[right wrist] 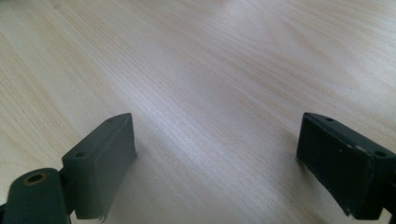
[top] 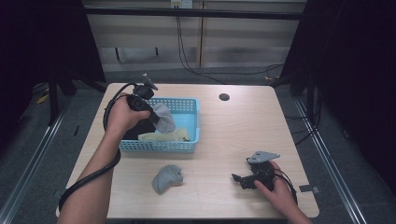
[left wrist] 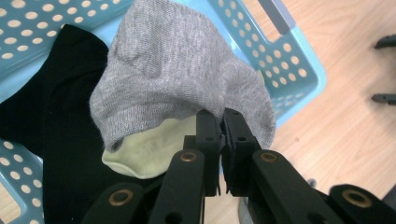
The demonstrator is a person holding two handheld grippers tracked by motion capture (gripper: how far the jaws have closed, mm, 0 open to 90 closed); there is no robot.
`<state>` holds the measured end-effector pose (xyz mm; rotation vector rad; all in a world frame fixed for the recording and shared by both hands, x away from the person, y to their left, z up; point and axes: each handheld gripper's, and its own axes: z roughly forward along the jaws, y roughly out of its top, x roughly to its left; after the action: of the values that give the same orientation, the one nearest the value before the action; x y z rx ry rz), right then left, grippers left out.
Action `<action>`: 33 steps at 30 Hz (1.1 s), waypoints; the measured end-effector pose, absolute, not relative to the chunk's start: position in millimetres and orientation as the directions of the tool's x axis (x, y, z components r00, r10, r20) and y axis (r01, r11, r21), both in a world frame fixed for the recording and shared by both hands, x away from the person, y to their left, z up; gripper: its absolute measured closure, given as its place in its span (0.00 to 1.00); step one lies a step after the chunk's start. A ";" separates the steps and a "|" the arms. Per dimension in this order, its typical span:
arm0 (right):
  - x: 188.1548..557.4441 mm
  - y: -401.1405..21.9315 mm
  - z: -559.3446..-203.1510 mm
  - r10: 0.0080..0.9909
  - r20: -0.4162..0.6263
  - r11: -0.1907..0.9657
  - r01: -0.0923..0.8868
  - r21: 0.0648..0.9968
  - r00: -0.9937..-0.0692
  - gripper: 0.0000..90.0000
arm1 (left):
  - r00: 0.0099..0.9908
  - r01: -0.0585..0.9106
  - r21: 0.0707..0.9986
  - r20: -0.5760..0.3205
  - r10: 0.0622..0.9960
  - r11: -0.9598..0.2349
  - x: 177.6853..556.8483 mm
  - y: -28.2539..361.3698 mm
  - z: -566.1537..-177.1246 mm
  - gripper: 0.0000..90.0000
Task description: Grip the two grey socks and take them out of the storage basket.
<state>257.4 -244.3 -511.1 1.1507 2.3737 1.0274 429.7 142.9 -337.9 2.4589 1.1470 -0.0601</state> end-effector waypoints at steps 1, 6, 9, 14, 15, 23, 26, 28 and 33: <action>257.3 -244.2 -511.1 0.777 0.032 0.420 0.555 0.718 -0.629 0.12 | 0.664 0.736 0.356 -0.214 0.717 -0.576 428.4 142.1 -337.2 0.96; 257.3 -244.2 -511.0 0.777 0.032 0.420 0.556 0.718 -0.629 0.12 | 0.685 0.720 0.357 -0.227 0.692 -0.596 422.1 137.4 -335.3 0.96; 257.3 -244.4 -511.1 0.775 0.030 0.423 0.554 0.717 -0.631 0.12 | 0.702 0.706 0.349 -0.235 0.672 -0.616 418.5 134.1 -334.3 0.96; 257.1 -244.3 -510.9 0.777 0.033 0.421 0.557 0.716 -0.629 0.12 | 0.727 0.683 0.336 -0.228 0.648 -0.649 411.6 127.5 -332.1 0.96; 257.2 -244.4 -511.0 0.776 0.032 0.422 0.556 0.716 -0.630 0.12 | 0.731 0.678 0.340 -0.225 0.644 -0.651 410.0 126.1 -331.8 0.96; 257.4 -244.5 -511.0 0.775 0.029 0.424 0.553 0.717 -0.631 0.12 | 0.773 0.634 0.323 -0.229 0.591 -0.703 396.3 113.9 -326.7 0.96; 257.3 -244.4 -511.0 0.776 0.030 0.423 0.555 0.716 -0.631 0.12 | 0.788 0.616 0.314 -0.227 0.573 -0.722 393.6 111.4 -324.9 0.96; 257.3 -244.3 -511.0 0.777 0.032 0.421 0.555 0.717 -0.629 0.12 | 0.798 0.603 0.309 -0.237 0.554 -0.736 388.6 107.3 -323.3 0.96; 257.2 -244.2 -510.9 0.777 0.033 0.420 0.557 0.717 -0.629 0.12 | 0.820 0.572 0.305 -0.229 0.524 -0.762 377.9 99.3 -322.1 0.96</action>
<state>257.2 -244.2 -510.9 1.1534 2.3750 1.0258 377.9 99.3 -322.1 2.6413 0.8257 -0.1838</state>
